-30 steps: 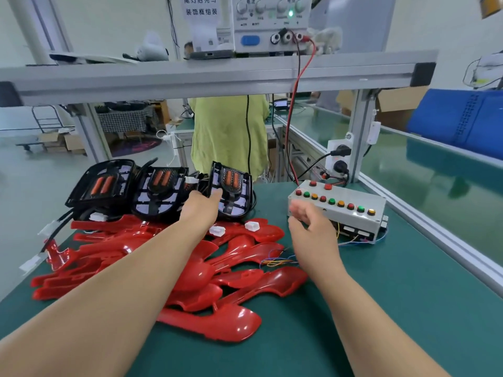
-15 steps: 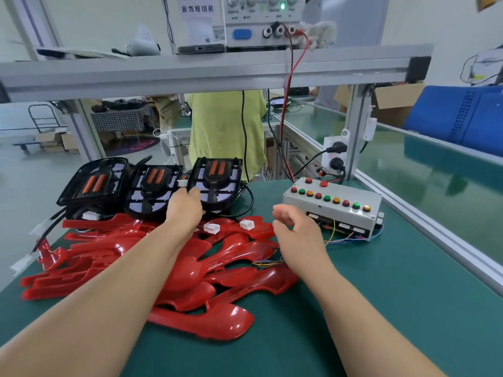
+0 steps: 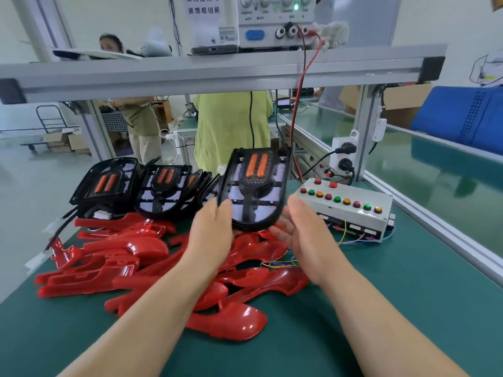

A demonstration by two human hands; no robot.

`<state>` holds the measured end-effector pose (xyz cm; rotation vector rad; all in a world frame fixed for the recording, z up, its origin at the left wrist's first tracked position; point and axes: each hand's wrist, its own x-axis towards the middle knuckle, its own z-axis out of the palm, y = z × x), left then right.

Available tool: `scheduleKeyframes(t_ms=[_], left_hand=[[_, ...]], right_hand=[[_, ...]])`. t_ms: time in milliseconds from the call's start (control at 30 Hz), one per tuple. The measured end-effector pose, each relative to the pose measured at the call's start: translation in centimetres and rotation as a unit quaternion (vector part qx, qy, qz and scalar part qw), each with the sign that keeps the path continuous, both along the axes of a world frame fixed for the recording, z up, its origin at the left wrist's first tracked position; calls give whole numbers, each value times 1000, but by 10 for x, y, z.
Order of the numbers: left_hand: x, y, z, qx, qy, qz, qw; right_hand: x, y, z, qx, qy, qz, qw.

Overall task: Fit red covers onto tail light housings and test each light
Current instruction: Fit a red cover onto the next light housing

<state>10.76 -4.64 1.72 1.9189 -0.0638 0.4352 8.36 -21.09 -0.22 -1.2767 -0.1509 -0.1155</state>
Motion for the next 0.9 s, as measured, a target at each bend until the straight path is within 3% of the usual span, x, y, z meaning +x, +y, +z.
scheduleKeyframes(t_ms=[133,200,300,433,633,767,900], left_hand=[[-19,-22,-13,31,-24,-80,996],[-21,-26,-17,44,-8,-119,992],[-13,-18,-12,26,21,-129,991],[12,11,-12,-69,37,-21,997],[30,42,-13,26,76,44,996],[33,53,-6,-19,47,-20,999],[30,51,-11,90,3,-44,995]], right_hand=[[1,0,6,210,26,54,976],[3,-5,4,243,47,33,968],[7,-14,0,244,58,19,968],[7,-16,-3,224,65,53,971],[-1,-9,-2,174,46,148,972],[-6,-8,0,121,46,183,975],[-9,-9,3,107,44,198,973]])
